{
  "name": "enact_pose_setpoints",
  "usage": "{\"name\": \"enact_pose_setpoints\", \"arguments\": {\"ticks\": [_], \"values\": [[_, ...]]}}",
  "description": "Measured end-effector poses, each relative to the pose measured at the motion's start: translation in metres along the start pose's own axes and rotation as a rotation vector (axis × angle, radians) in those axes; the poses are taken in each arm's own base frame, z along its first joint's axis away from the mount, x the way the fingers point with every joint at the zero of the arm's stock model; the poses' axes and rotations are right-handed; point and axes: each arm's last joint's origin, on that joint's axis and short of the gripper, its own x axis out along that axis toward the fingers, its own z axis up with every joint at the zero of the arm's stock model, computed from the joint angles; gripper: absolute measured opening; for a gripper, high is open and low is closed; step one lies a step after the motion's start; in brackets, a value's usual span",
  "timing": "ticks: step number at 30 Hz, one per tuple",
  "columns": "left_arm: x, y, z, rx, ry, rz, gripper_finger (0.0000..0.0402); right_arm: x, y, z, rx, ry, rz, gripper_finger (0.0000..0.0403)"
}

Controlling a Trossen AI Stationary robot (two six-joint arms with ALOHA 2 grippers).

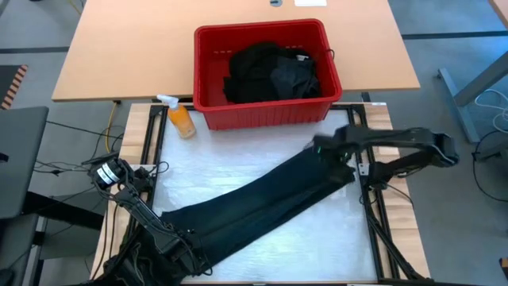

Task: Fold Laundry from Bin
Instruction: Fold the dark blue pants

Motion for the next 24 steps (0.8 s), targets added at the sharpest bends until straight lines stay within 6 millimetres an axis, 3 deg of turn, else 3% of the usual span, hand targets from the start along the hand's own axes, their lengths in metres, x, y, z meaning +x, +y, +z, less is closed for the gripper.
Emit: {"name": "enact_pose_setpoints", "arguments": {"ticks": [5,10,15,21,24], "values": [[0.0,0.0,0.0,-0.005,0.0,0.0,0.007,-0.005,-0.045,-0.003,0.319,-0.105,0.024,0.0212],[0.0,0.0,0.0,-0.019,-0.003,0.0,0.007,0.004,-0.072,0.002,0.398,-0.133,0.093,0.0212],[0.0,0.0,-0.001,-0.042,-0.004,0.001,0.007,0.022,-0.077,0.013,0.38,-0.059,0.113,0.0212],[0.001,-0.001,-0.002,-0.033,-0.006,0.005,0.007,0.063,-0.07,0.008,0.335,0.013,0.119,0.0212],[0.001,-0.001,-0.002,-0.024,-0.006,0.004,0.007,0.07,-0.069,0.008,0.342,0.006,0.111,0.0212]]}}
